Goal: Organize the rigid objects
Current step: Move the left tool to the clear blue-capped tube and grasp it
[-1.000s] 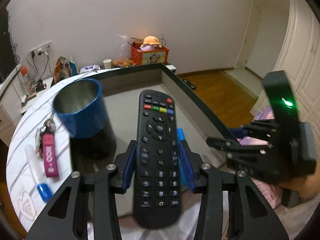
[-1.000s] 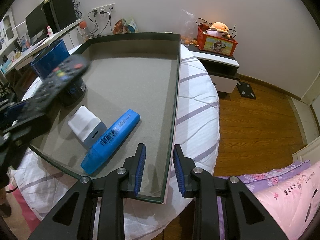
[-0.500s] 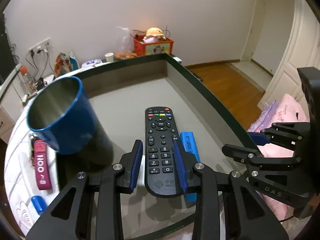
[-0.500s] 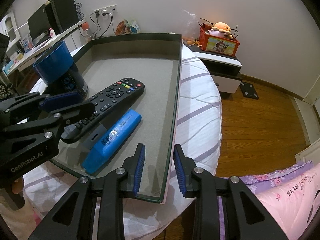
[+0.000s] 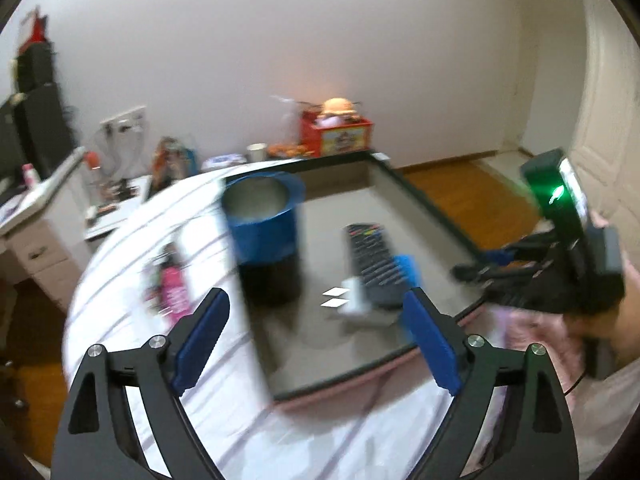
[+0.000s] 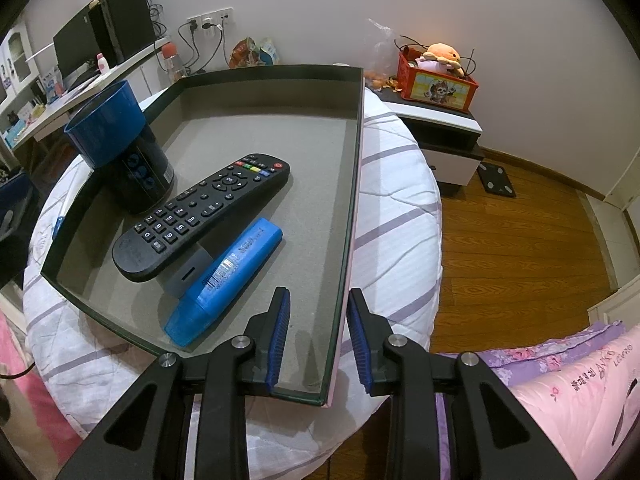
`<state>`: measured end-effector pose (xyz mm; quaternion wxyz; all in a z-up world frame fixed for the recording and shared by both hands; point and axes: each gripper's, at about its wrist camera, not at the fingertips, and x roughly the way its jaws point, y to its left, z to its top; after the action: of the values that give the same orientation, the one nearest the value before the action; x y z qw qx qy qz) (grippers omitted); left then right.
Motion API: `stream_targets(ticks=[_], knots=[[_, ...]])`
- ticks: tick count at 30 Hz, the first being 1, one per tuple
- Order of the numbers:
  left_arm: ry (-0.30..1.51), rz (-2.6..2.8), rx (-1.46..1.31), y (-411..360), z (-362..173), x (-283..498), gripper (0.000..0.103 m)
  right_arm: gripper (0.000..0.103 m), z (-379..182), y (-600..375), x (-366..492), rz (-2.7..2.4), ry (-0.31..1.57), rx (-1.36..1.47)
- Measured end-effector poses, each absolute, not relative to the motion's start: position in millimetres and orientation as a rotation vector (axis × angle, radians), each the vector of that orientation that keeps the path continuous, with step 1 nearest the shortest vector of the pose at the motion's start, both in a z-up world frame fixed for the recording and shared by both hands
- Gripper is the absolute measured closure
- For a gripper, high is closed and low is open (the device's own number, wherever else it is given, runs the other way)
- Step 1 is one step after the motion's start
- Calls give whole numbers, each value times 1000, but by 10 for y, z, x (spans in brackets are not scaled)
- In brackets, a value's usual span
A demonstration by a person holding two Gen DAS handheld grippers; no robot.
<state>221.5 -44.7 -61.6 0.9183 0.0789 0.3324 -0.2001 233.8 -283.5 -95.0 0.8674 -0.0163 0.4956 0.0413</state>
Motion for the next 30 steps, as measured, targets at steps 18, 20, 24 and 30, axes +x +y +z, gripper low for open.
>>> stream_targets(ticks=[18, 20, 24, 30], knots=[[849, -49, -35, 766, -1365, 2563, 1, 72, -942, -2773, 2350, 49, 1051, -57], [856, -50, -36, 706, -1429, 2641, 1, 72, -942, -2774, 2350, 48, 1051, -58], [886, -8, 2, 613, -1548, 2795, 2, 72, -943, -2778, 2349, 49, 1051, -58], [918, -2, -36, 686, -1661, 2899, 30, 72, -943, -2780, 2351, 48, 1051, -58]])
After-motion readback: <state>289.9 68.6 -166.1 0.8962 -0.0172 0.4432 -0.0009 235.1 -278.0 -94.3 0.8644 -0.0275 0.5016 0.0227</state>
